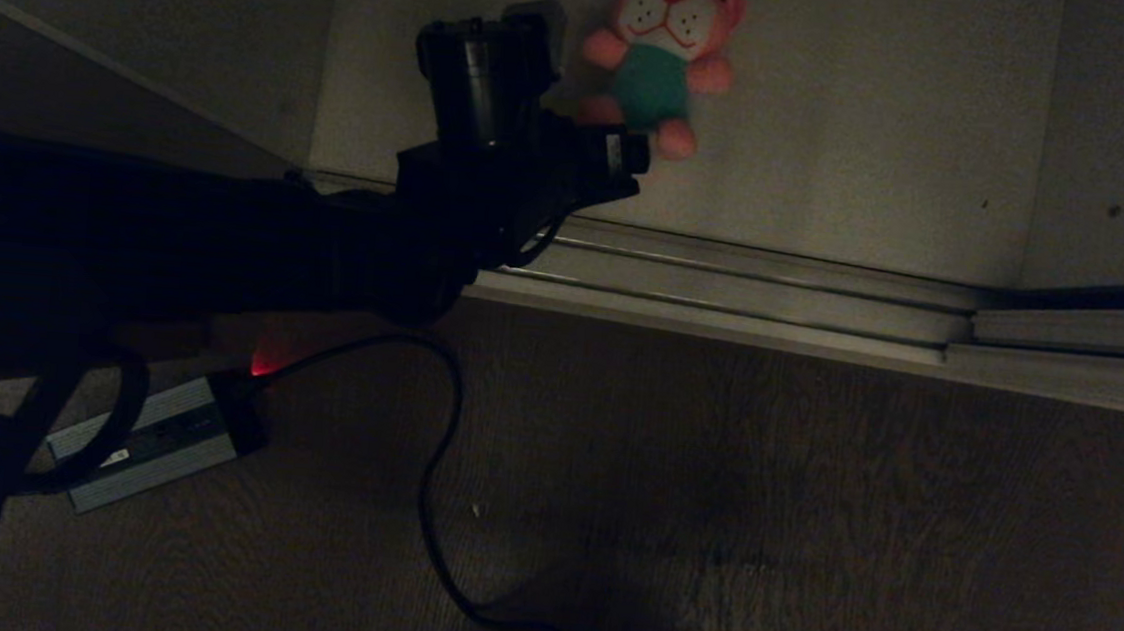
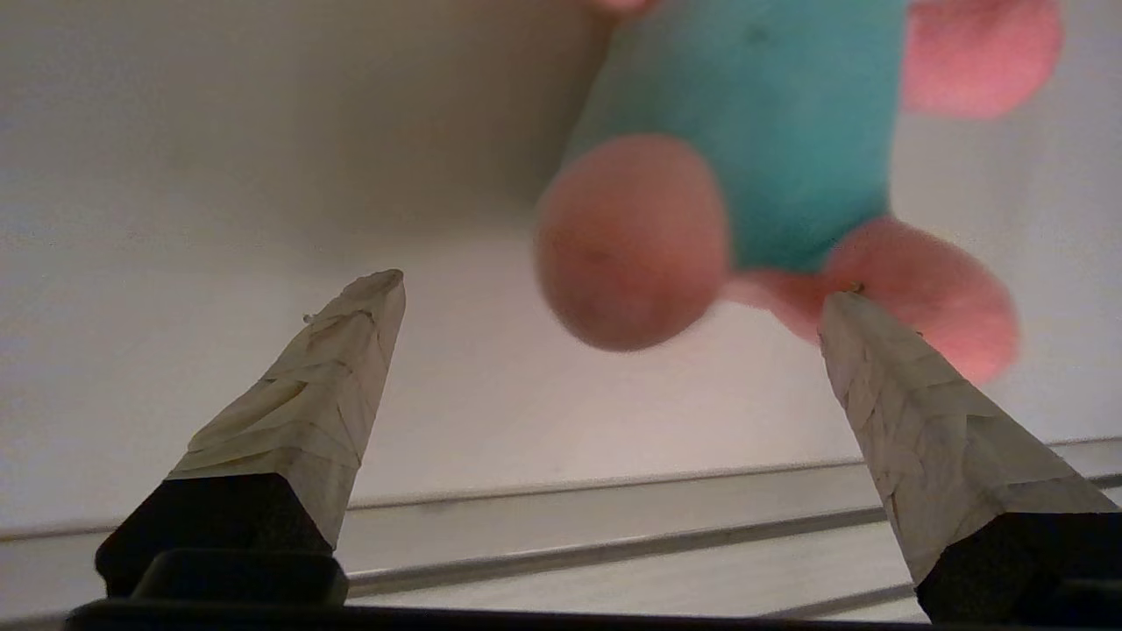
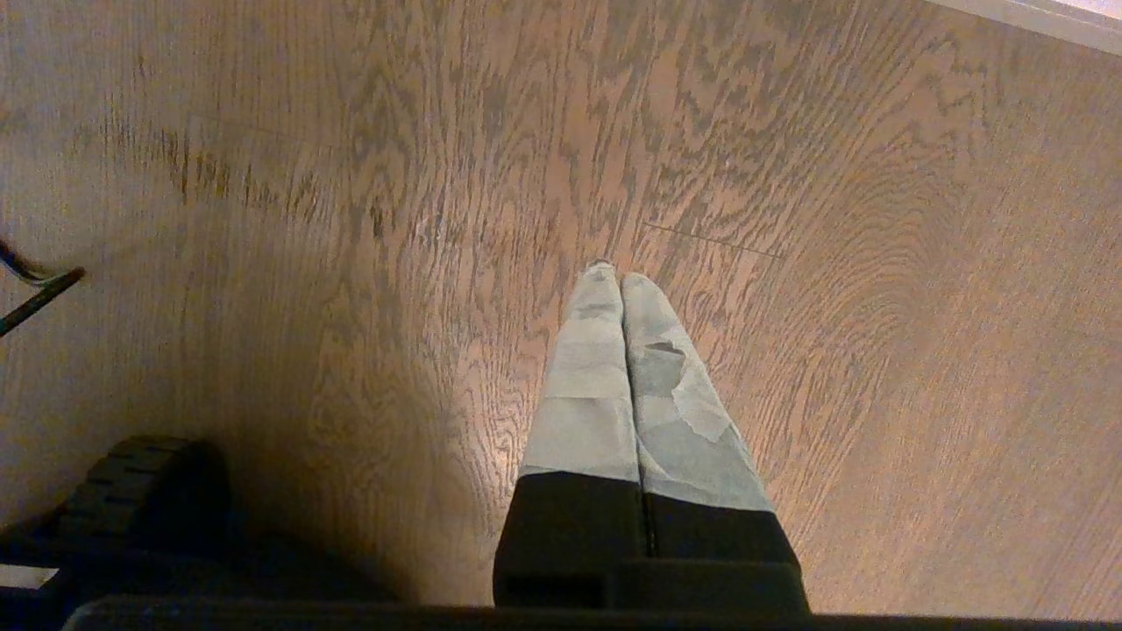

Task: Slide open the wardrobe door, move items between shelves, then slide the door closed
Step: Place the pink doll on the higher shelf

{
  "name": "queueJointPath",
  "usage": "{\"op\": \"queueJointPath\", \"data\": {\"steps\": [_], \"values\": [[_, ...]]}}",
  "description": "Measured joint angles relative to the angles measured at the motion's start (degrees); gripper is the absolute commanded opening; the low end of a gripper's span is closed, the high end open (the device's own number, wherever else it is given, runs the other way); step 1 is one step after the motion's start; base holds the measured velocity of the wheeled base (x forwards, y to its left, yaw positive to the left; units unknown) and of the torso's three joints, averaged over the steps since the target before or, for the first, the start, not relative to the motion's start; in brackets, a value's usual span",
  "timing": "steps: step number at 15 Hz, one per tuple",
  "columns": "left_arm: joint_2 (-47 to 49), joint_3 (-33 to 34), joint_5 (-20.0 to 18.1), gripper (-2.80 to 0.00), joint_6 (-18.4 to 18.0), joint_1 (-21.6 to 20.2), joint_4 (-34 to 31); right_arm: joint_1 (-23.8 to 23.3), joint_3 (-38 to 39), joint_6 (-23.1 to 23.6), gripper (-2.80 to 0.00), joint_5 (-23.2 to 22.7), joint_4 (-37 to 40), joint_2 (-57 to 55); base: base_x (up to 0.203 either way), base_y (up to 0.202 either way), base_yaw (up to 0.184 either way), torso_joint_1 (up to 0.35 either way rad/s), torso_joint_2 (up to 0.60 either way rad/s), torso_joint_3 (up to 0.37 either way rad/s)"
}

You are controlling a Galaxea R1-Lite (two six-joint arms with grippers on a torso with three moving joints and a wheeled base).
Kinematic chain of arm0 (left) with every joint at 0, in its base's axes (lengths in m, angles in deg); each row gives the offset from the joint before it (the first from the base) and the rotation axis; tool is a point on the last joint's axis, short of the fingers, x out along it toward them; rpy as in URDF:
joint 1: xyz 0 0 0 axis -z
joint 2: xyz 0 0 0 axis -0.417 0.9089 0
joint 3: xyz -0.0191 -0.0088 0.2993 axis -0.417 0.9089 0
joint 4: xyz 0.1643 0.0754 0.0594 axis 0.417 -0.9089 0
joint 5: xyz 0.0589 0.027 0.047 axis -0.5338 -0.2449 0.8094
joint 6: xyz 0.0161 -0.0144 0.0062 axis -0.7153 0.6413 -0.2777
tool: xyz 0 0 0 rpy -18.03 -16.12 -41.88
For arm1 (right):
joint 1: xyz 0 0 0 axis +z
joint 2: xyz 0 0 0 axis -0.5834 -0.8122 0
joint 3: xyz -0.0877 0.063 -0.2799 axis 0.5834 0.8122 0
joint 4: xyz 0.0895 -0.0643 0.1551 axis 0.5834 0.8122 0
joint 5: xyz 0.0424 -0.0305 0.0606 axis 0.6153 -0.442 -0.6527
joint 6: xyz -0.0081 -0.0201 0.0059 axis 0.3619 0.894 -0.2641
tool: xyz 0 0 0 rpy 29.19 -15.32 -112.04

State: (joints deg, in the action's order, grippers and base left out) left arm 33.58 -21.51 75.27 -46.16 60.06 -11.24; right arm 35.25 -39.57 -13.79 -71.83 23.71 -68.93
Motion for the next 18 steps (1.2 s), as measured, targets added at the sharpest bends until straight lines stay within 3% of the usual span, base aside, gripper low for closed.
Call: {"op": "queueJointPath", "data": {"steps": [7, 8, 9, 18], "values": [[5.1, -6.84, -0.1, 0.0, -0.63, 1.1, 4.98, 0.0, 0.0, -0.01, -2.8, -0.02, 0.0, 0.0, 0.0, 0.0, 0.0, 0.0, 0.0, 0.0], [5.41, -7.4, -0.13, -0.4, -0.8, 1.13, 5.02, 0.0, 0.0, -0.01, -2.8, 0.0, -0.02, 0.0, 0.0, 0.0, 0.0, 0.0, 0.0, 0.0], [5.67, -7.81, -0.47, -2.8, -1.12, 1.2, 5.13, 0.0, 0.0, -0.01, -2.8, -0.02, 0.0, 0.0, 0.0, 0.0, 0.0, 0.0, 0.0, 0.0], [6.46, -8.09, -1.68, -2.8, -0.91, 1.22, 5.71, 0.0, 0.0, -0.01, -2.8, -0.02, 0.0, 0.0, 0.0, 0.0, 0.0, 0.0, 0.0, 0.0]]}}
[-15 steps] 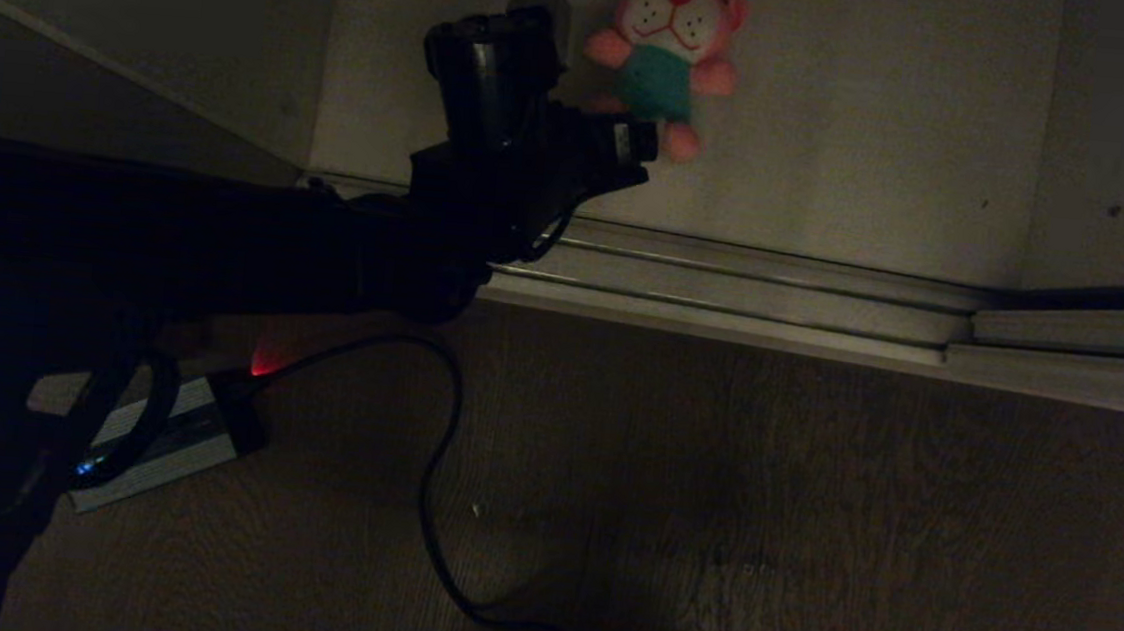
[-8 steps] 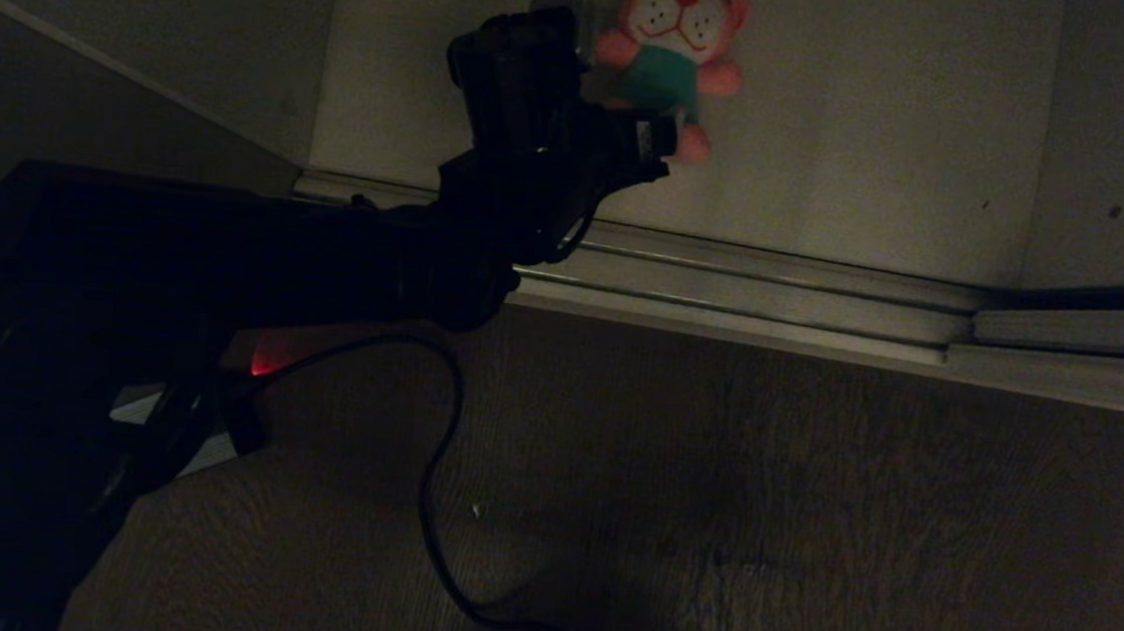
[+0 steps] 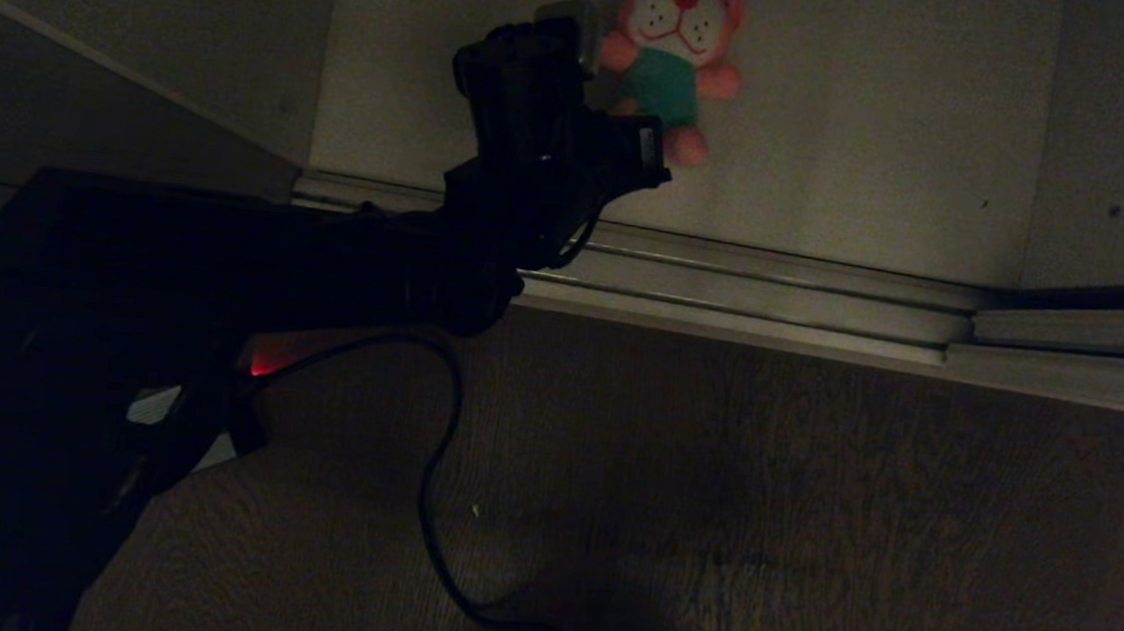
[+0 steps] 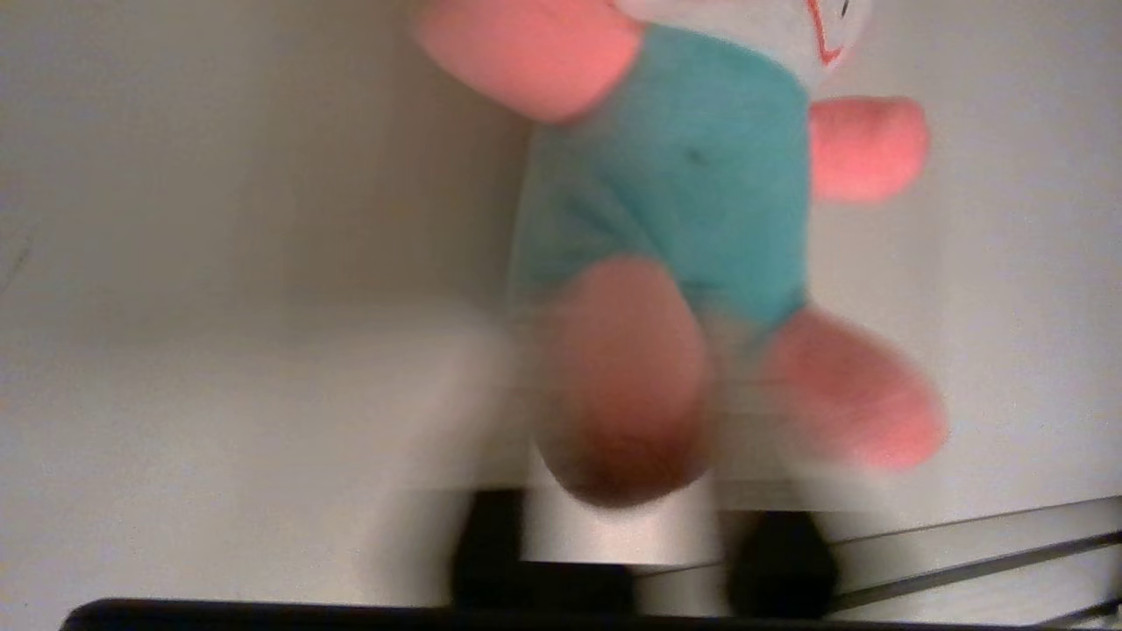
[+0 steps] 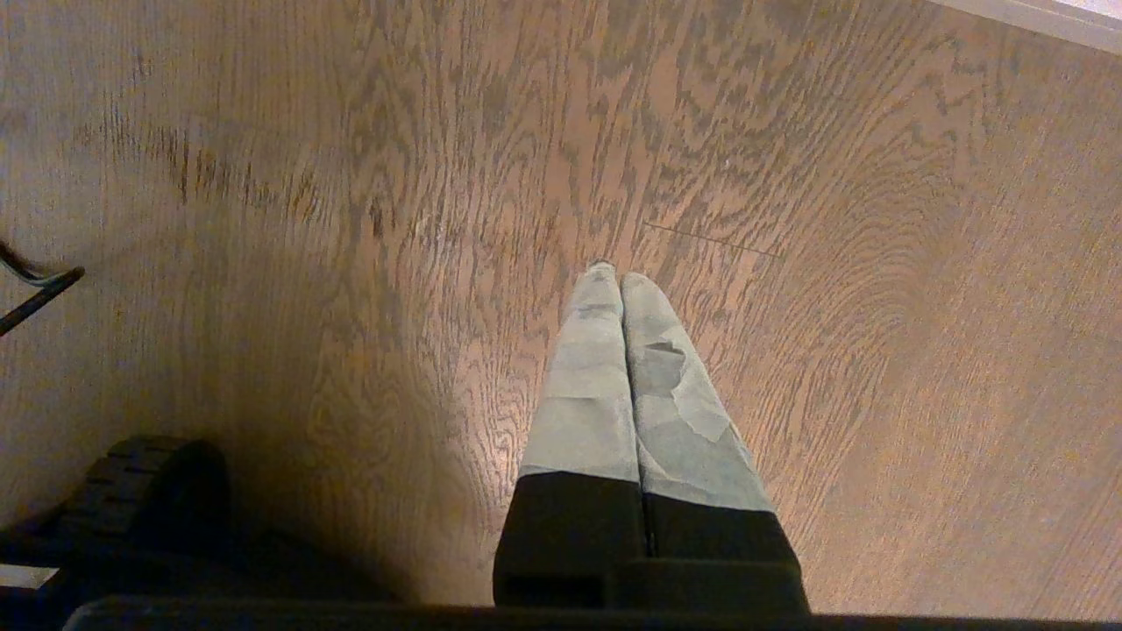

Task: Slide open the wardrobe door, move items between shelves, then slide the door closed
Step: Place the pink doll on the higher shelf

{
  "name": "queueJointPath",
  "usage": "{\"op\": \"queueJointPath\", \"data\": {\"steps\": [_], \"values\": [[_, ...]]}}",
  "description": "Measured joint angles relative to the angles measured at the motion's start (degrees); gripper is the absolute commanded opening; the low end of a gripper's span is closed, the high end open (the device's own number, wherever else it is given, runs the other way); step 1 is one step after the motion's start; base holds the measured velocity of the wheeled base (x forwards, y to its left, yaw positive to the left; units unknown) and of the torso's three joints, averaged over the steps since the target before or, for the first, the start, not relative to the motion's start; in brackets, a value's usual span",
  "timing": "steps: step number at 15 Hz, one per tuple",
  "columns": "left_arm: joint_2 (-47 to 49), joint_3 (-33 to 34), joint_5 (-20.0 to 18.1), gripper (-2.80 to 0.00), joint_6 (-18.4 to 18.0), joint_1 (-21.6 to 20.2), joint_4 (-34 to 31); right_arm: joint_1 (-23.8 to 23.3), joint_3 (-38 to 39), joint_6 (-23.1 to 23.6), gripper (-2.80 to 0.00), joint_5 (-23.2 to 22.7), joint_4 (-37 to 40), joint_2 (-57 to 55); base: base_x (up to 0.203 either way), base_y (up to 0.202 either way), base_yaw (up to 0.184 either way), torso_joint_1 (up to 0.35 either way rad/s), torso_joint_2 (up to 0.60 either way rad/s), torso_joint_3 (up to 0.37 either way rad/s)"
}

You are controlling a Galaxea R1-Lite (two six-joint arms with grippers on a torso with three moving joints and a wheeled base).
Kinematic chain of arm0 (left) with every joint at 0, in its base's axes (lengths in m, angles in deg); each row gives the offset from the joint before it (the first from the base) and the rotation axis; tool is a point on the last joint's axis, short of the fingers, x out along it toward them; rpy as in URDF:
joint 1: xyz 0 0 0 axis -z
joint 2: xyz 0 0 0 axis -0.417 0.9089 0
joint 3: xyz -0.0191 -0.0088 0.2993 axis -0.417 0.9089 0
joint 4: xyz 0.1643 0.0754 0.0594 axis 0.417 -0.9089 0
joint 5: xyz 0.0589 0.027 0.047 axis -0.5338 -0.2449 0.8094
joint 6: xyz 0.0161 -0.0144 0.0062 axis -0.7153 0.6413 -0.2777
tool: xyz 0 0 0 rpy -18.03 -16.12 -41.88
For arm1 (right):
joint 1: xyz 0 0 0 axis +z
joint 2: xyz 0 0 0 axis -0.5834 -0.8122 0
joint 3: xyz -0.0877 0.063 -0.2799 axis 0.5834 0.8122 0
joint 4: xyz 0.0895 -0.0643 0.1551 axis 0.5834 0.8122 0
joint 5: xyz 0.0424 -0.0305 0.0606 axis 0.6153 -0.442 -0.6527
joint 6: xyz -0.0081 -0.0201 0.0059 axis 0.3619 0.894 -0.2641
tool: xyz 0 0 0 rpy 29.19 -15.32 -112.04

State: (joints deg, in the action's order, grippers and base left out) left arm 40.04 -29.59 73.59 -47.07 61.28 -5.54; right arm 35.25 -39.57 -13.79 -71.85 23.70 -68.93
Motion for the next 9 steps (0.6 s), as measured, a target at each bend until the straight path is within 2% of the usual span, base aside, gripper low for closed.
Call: {"op": "queueJointPath", "data": {"steps": [5, 9], "values": [[-3.61, 2.33, 0.2, -2.8, 2.26, 0.99, -3.66, 0.0, 0.0, 0.01, -2.8, 0.02, -0.02, 0.0, 0.0, 0.0, 0.0, 0.0, 0.0, 0.0], [-12.4, 12.12, -0.05, -2.8, 3.54, 3.13, -8.68, 0.0, -0.01, 0.0, -2.8, 0.01, 0.0, 0.0, 0.0, 0.0, 0.0, 0.0, 0.0, 0.0]]}}
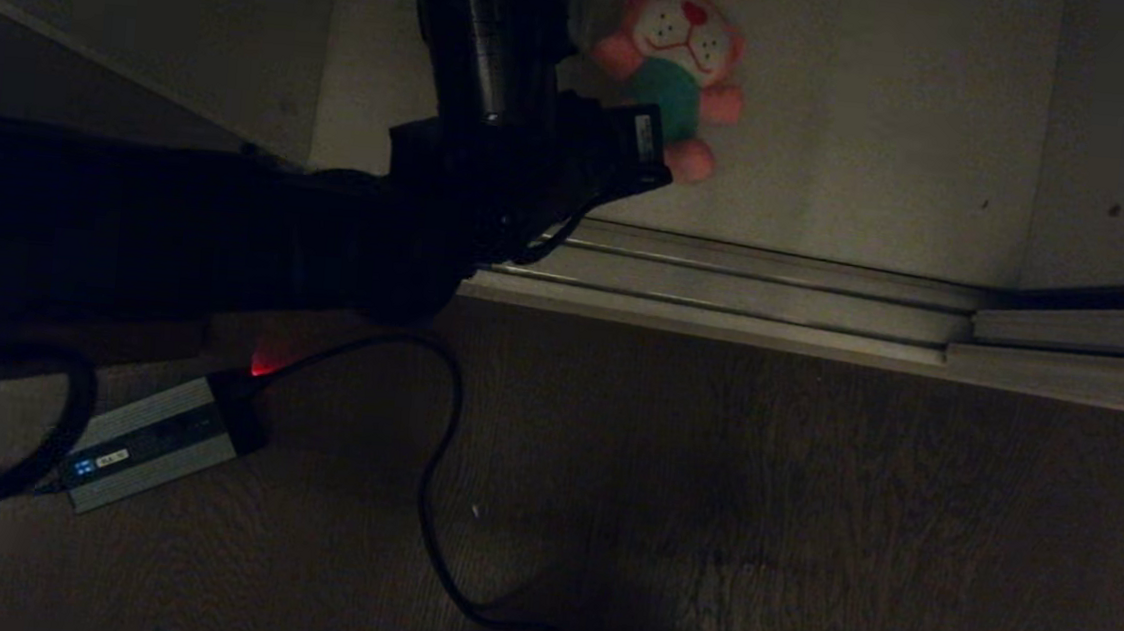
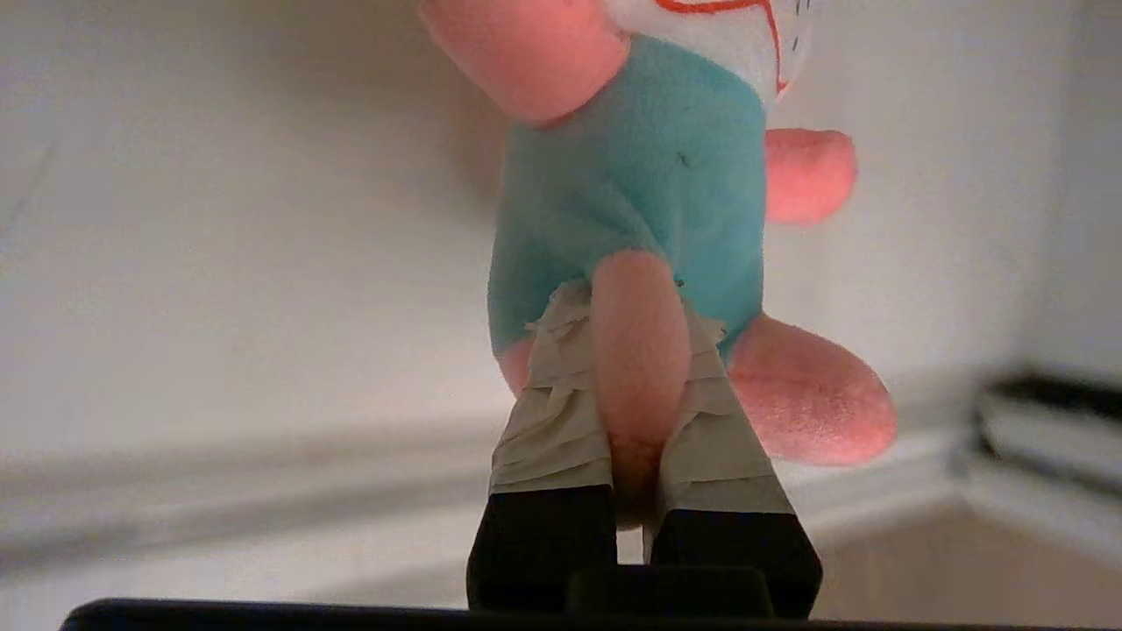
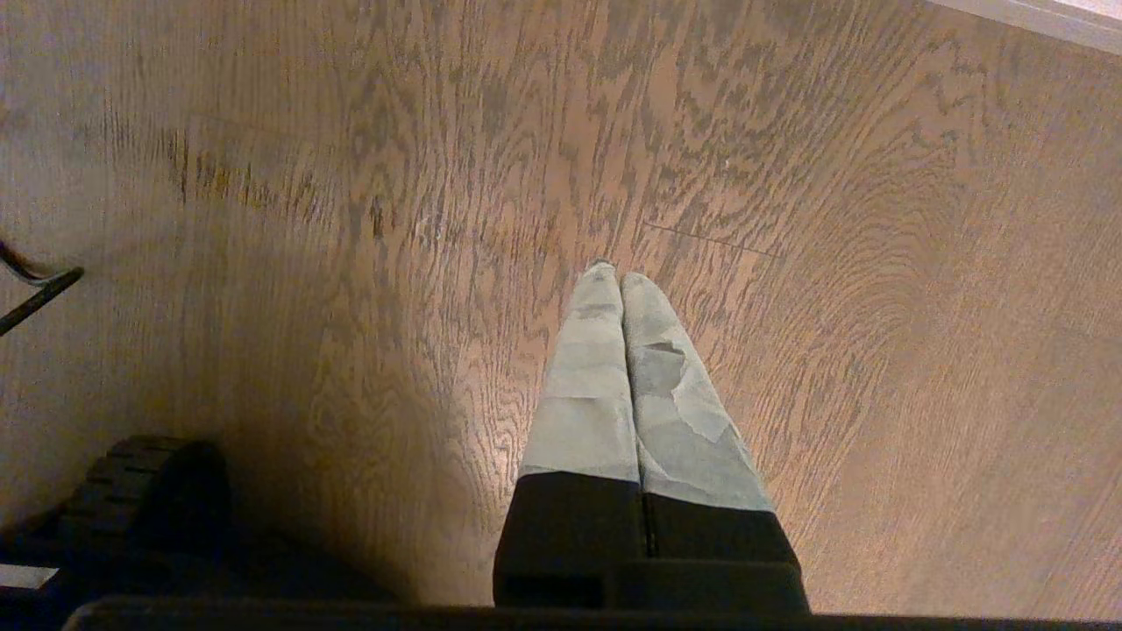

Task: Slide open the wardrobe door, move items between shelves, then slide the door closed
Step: Place the pink doll on the higher shelf

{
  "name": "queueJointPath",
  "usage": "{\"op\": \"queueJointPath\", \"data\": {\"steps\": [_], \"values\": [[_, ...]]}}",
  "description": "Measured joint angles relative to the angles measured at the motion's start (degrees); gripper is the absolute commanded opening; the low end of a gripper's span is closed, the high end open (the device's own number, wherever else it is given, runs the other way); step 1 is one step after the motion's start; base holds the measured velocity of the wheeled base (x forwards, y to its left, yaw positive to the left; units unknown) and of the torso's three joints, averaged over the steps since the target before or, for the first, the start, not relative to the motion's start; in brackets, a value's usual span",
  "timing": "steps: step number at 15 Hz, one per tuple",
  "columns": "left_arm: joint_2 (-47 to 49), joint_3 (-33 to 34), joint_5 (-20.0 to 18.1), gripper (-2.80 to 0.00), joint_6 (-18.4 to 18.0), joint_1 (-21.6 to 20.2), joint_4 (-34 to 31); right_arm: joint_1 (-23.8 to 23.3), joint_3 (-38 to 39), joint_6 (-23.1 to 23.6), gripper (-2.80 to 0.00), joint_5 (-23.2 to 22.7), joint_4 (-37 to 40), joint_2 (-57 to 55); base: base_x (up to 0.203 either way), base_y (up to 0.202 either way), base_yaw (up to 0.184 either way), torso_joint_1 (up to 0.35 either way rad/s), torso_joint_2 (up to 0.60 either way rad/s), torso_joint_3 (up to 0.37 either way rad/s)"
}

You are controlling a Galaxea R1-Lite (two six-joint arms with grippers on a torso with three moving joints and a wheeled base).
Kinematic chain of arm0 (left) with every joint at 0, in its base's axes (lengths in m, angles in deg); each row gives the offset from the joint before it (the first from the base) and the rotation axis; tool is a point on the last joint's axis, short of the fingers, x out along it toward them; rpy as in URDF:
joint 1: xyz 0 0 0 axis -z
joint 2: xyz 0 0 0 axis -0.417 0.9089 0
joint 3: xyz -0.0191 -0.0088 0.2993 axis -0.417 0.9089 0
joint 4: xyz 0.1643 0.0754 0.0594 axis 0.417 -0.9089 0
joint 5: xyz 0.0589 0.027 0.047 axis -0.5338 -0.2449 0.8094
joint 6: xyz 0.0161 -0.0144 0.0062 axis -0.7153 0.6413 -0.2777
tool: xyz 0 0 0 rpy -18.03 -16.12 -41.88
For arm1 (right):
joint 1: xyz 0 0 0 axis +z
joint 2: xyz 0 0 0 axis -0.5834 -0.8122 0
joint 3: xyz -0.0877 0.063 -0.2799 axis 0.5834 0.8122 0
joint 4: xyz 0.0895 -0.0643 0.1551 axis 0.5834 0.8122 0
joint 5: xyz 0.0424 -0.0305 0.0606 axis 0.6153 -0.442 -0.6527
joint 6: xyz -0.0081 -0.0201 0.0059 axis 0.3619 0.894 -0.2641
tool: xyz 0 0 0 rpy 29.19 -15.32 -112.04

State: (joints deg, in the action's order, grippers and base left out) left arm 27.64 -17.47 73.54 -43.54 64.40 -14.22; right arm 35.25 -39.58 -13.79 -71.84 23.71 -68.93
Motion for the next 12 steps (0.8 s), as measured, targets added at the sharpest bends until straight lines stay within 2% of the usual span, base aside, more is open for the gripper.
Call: {"op": "queueJointPath", "data": {"steps": [6, 12], "values": [[-17.51, 17.63, 1.68, -2.8, 0.11, 5.08, -8.39, 0.0, -0.02, 0.0, -2.8, -0.01, 0.01, 0.0, 0.0, 0.0, 0.0, 0.0, 0.0, 0.0], [-38.07, 32.13, 1.62, -2.8, 3.31, 7.31, -28.56, 0.0, -0.02, -0.01, -2.8, -0.01, 0.01, 0.0, 0.0, 0.0, 0.0, 0.0, 0.0, 0.0]]}}
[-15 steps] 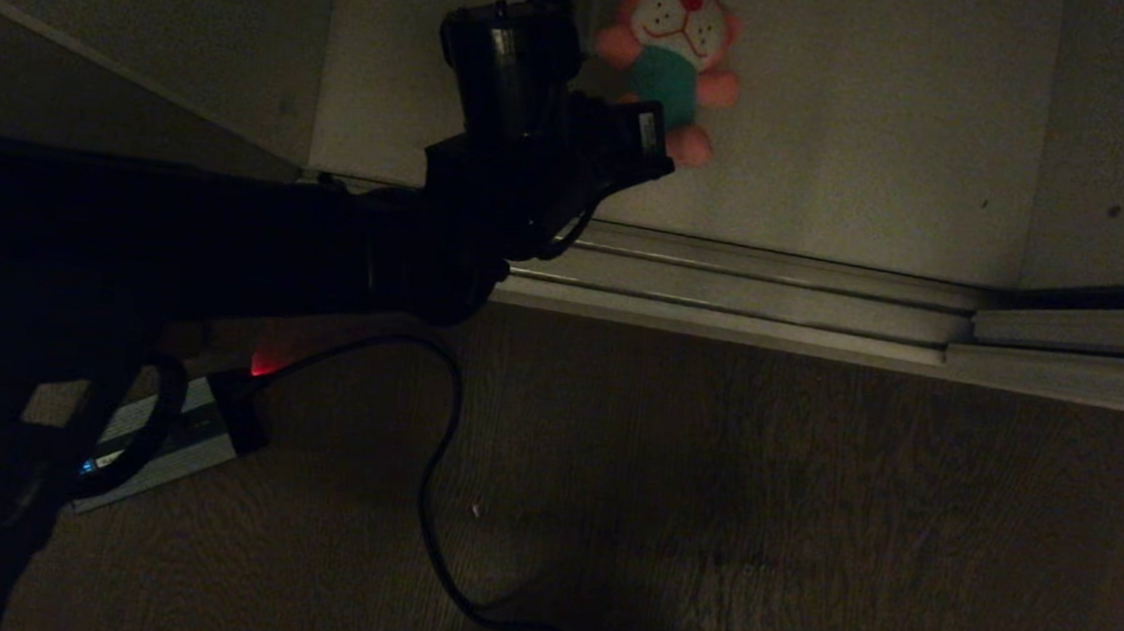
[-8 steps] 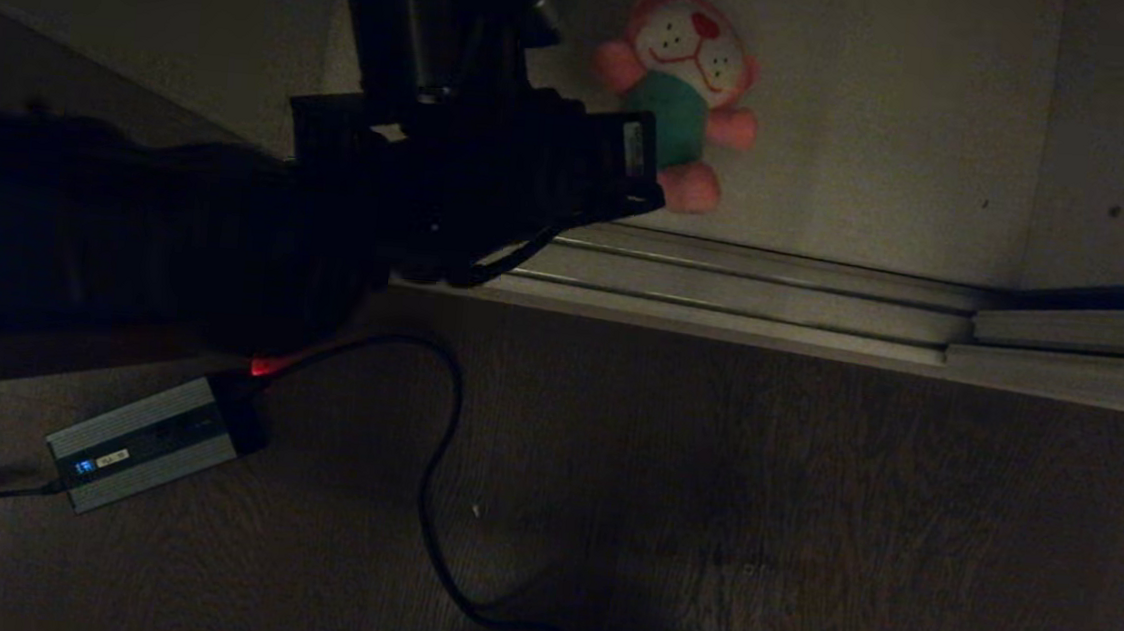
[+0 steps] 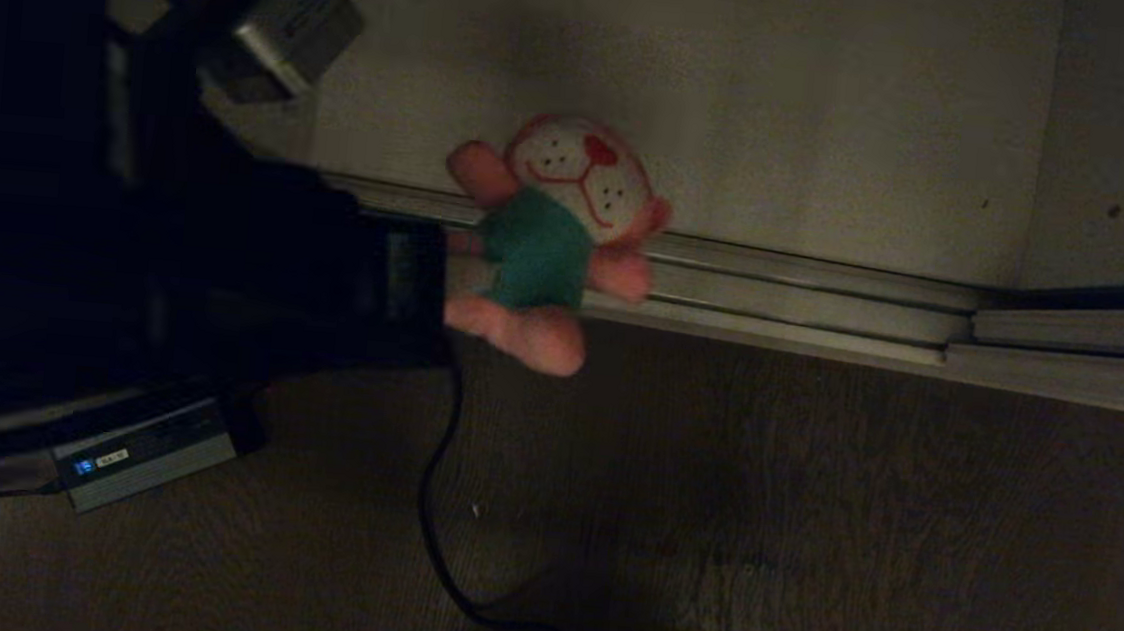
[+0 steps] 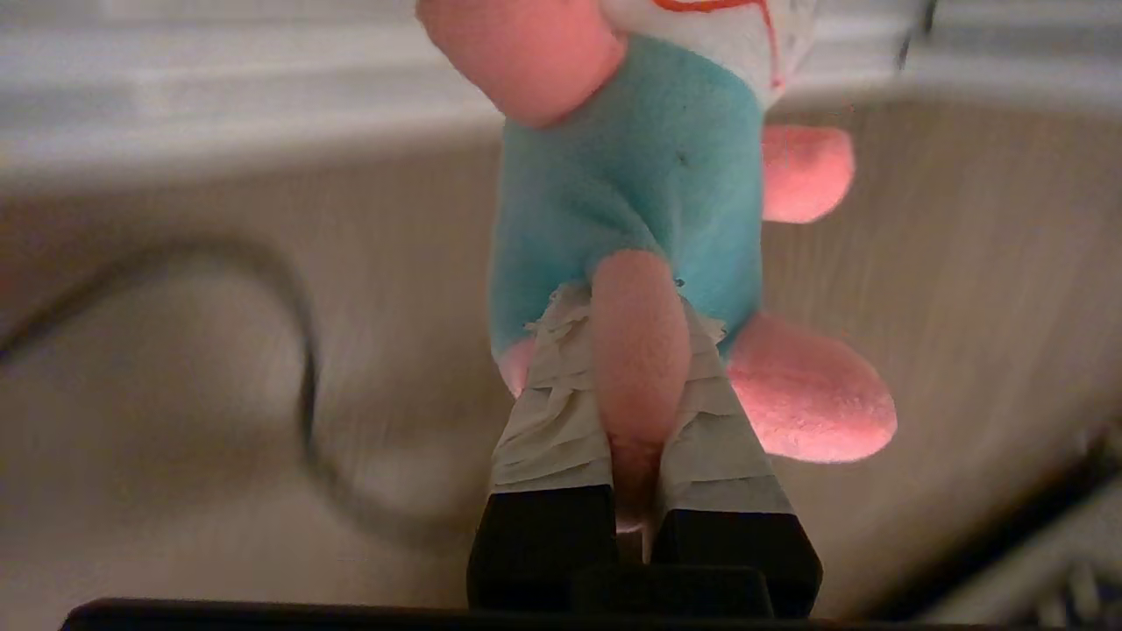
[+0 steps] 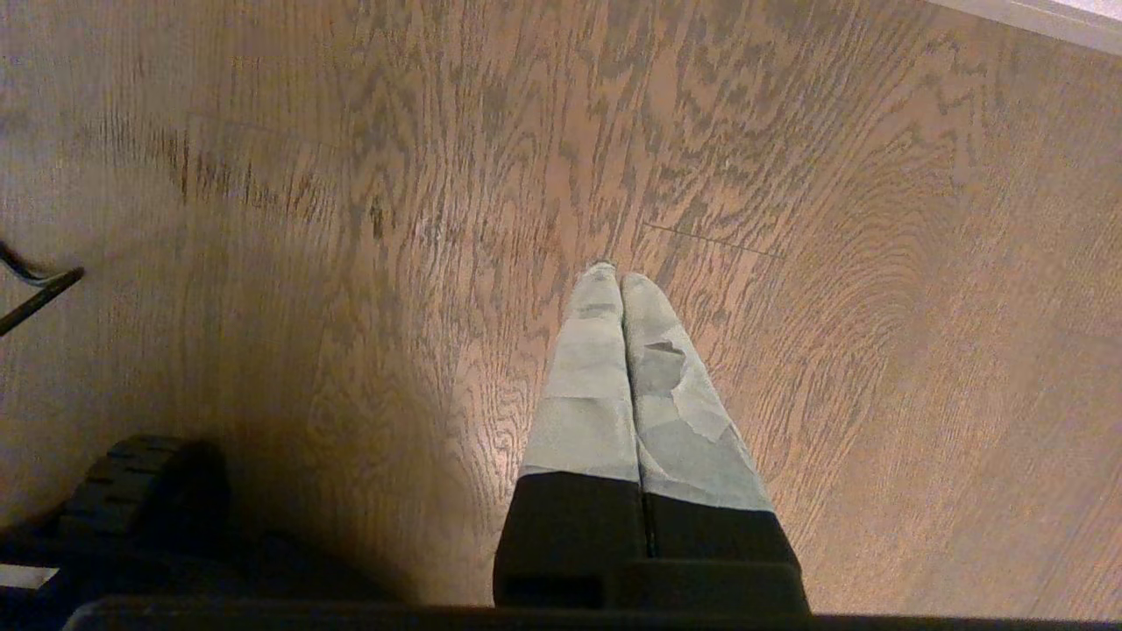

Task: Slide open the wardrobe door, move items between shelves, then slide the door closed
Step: Place the pink doll on the higher shelf

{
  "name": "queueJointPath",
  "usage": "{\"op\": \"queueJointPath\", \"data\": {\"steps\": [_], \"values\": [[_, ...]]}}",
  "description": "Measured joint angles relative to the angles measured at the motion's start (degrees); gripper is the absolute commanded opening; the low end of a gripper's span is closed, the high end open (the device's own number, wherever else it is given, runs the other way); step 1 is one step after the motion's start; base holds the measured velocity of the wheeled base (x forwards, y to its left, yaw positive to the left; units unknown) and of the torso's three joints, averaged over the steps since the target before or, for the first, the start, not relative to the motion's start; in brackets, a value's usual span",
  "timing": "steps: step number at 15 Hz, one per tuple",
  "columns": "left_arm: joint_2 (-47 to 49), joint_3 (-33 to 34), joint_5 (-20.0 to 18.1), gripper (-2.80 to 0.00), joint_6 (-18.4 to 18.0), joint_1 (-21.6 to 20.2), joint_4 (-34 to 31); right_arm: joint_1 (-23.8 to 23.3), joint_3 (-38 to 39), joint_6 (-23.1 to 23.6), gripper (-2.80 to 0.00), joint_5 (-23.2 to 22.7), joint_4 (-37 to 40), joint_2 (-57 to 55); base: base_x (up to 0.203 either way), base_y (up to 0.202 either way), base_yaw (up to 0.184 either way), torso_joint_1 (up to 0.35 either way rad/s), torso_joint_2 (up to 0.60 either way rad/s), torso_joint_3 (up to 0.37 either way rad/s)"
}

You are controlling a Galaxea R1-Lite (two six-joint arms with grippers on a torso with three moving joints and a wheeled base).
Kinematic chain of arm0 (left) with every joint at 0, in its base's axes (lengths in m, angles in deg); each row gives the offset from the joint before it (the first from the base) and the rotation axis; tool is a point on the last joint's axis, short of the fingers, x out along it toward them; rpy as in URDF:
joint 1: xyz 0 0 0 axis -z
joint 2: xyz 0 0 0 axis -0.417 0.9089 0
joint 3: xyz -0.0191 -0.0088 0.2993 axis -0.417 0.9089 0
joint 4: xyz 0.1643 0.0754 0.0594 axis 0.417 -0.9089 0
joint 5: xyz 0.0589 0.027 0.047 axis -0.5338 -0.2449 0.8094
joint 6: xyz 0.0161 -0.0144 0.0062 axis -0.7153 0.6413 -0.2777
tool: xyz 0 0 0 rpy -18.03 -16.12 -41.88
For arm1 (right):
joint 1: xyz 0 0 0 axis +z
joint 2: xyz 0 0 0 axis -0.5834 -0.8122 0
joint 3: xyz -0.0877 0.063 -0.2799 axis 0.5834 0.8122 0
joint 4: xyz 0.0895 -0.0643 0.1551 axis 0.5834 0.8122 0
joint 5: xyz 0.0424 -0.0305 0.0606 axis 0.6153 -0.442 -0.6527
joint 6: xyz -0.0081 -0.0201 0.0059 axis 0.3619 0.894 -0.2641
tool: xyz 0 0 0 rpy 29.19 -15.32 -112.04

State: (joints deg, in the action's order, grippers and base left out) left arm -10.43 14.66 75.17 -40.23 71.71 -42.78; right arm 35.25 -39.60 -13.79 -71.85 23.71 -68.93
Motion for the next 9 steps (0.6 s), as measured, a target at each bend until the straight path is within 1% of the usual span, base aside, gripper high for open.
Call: {"op": "queueJointPath", "data": {"steps": [2, 3, 5, 9], "values": [[-5.68, 3.92, -0.35, -2.8, 0.74, 0.11, -5.35, 0.0, 0.02, 0.01, -2.8, 0.0, -0.01, 0.0, 0.0, 0.0, 0.0, 0.0, 0.0, 0.0], [-8.01, 5.72, -1.13, -2.8, 0.88, 0.12, -6.93, 0.0, 0.02, 0.01, -2.8, 0.02, -0.01, 0.0, 0.0, 0.0, 0.0, 0.0, 0.0, 0.0], [-11.16, 8.2, -2.4, -2.8, 0.42, 0.2, -7.8, 0.0, 0.02, 0.01, -2.8, 0.0, -0.02, 0.0, 0.0, 0.0, 0.0, 0.0, 0.0, 0.0], [-14.99, 11.45, -2.55, -2.8, 0.31, 0.07, -7.8, 0.0, 0.04, 0.01, -2.8, 0.0, -0.02, 0.0, 0.0, 0.0, 0.0, 0.0, 0.0, 0.0]]}}
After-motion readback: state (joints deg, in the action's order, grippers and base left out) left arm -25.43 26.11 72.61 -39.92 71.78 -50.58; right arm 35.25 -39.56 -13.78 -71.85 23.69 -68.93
